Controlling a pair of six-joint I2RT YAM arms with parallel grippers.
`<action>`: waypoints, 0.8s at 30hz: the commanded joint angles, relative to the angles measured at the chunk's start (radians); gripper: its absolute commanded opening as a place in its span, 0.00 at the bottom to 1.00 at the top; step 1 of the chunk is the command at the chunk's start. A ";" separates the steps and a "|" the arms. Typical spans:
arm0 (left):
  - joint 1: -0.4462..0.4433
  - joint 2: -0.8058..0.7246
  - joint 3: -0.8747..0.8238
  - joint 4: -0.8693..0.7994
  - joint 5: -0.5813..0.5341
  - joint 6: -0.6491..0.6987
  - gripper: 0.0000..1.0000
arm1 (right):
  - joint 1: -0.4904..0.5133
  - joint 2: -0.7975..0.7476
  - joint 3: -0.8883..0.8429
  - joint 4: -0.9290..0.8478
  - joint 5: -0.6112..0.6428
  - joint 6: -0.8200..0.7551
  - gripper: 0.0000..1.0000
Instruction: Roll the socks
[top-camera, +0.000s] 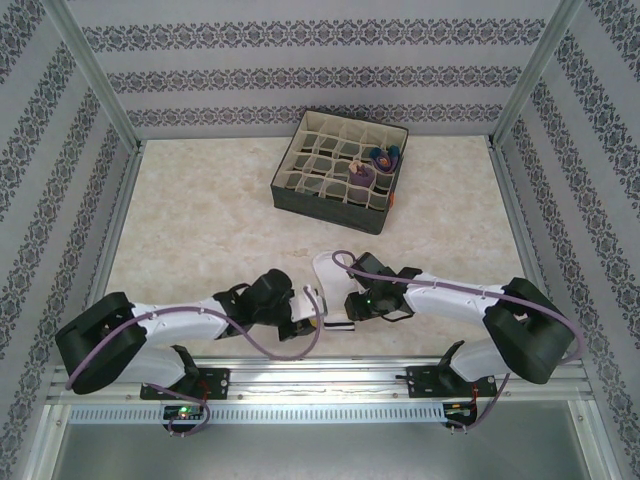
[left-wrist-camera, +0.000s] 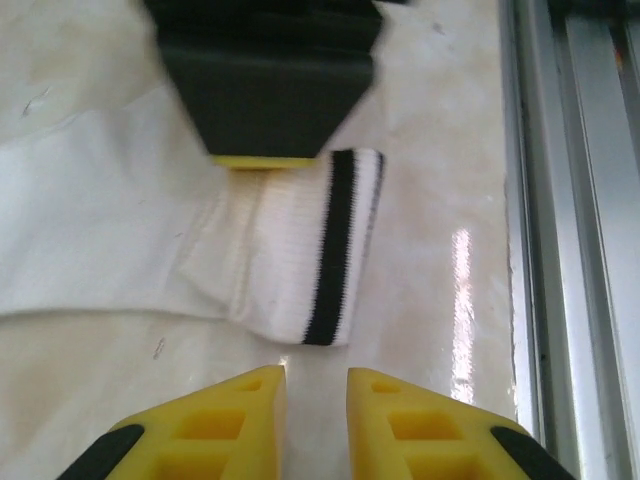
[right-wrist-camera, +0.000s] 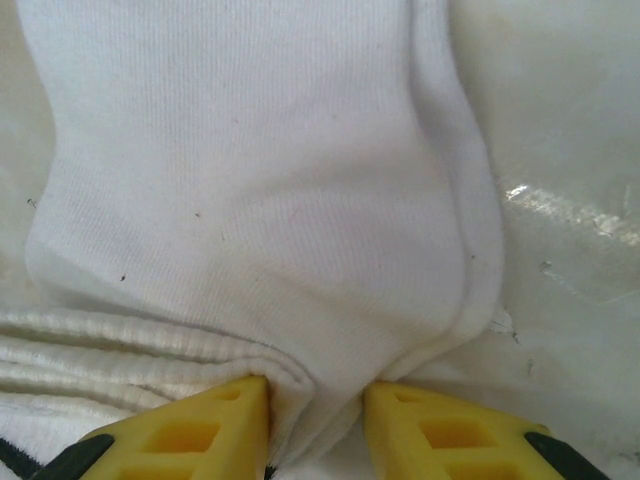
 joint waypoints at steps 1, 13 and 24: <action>-0.065 0.000 -0.009 0.129 -0.123 0.209 0.25 | 0.011 0.099 -0.040 0.041 0.063 0.005 0.32; -0.161 0.191 0.070 0.155 -0.171 0.335 0.25 | 0.011 0.107 -0.038 0.035 0.054 0.004 0.28; -0.174 0.270 0.078 0.208 -0.332 0.306 0.34 | 0.012 0.114 -0.032 0.025 0.031 -0.003 0.25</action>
